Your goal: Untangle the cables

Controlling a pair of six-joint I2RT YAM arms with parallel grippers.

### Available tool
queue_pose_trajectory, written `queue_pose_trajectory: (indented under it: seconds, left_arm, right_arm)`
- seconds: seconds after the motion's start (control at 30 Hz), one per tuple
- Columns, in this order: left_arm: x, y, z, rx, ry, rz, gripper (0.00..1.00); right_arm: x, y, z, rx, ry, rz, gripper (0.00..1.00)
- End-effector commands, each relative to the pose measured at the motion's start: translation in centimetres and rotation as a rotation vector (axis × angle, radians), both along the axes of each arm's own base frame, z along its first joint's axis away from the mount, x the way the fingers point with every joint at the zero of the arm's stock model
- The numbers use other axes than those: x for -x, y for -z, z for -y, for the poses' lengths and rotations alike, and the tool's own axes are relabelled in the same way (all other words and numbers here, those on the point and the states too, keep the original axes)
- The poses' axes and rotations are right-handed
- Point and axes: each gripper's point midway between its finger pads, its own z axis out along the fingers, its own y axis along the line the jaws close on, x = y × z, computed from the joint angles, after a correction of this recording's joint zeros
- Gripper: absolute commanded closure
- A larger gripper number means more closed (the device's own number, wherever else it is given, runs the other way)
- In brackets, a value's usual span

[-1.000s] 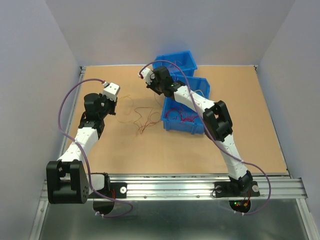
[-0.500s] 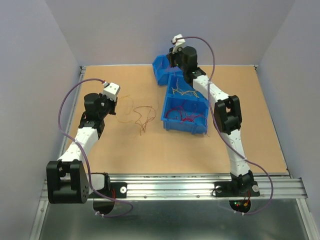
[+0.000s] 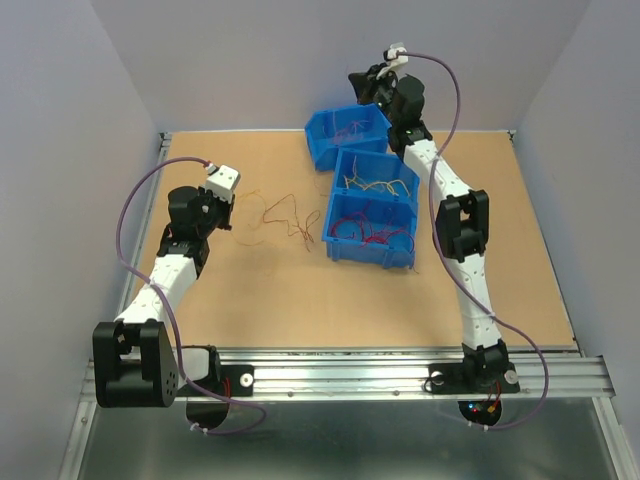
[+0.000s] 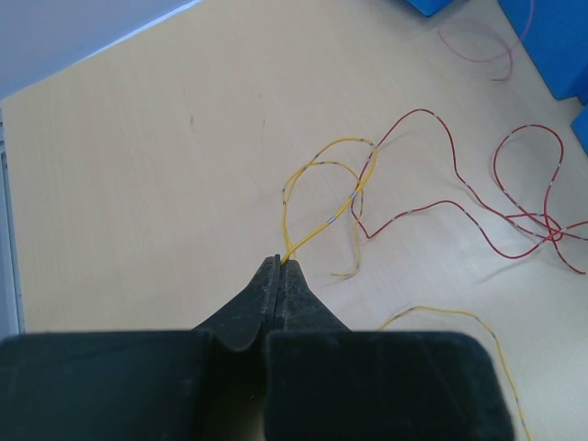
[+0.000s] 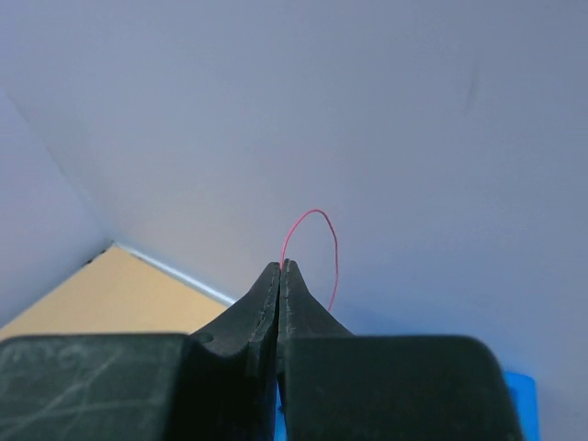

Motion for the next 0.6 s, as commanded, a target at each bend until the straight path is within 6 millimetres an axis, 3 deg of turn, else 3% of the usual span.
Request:
queue_pose_trajectory:
  seconds: [0.0,0.27,0.33,0.37,0.4,0.57]
  left_arm:
    - [-0.7,-2.8,-0.3,-0.007,-0.007,0.080,1.00]
    - [-0.6,-3.0,-0.3,-0.007,-0.005,0.086,1.00]
    - [-0.6,-3.1,-0.2,-0.006,-0.004,0.089,1.00]
    - [-0.6,-3.1,-0.2,-0.004,-0.003,0.088,1.00]
    - [-0.6,-3.0,-0.2,-0.004,-0.001,0.085,1.00]
    - [-0.5,-3.1,-0.1,-0.003,0.002,0.088,1.00]
  right_arm:
    - [0.4,0.2,-0.6,-0.034,-0.068,0.025,1.00]
    - [0.6,10.4,0.0,0.039,-0.030,-0.265,0.99]
    - [1.0,11.4,0.4,0.049,-0.014,-0.293,0.93]
    - [1.4,10.6,0.4,0.051,-0.013,-0.285,0.89]
    - [1.5,11.3,0.6,0.065,-0.006,-0.298,0.82]
    - [2.6,9.2,1.0,0.104,0.005,-0.284,0.43]
